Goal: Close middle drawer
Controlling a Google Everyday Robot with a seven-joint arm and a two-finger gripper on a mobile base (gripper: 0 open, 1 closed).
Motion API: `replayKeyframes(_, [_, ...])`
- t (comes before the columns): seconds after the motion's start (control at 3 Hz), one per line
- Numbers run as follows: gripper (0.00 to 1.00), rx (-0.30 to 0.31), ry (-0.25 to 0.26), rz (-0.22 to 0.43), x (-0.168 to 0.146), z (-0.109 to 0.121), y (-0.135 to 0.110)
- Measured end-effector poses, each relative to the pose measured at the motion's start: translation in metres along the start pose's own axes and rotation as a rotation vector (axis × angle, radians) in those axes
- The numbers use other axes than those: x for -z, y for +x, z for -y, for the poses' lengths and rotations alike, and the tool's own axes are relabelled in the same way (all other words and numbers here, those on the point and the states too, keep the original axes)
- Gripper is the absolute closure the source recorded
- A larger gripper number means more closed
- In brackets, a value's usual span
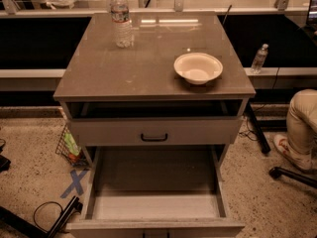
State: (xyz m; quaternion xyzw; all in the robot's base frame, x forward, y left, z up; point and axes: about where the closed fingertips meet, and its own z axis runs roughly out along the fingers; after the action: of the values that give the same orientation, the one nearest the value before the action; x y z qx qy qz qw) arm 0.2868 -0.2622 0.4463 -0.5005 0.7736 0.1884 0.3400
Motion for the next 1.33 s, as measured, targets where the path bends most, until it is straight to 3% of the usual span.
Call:
replayKeyframes(0.33, [1.0,0.05,-0.009,0.092,-0.051,0.002,-0.003])
replayKeyframes(0.67, [1.0,0.108,-0.023,0.144,-0.086,0.012,-0.017])
replayKeyframes(1.33, [1.0,0.215,-0.021,0.169,-0.114,0.045,-0.058])
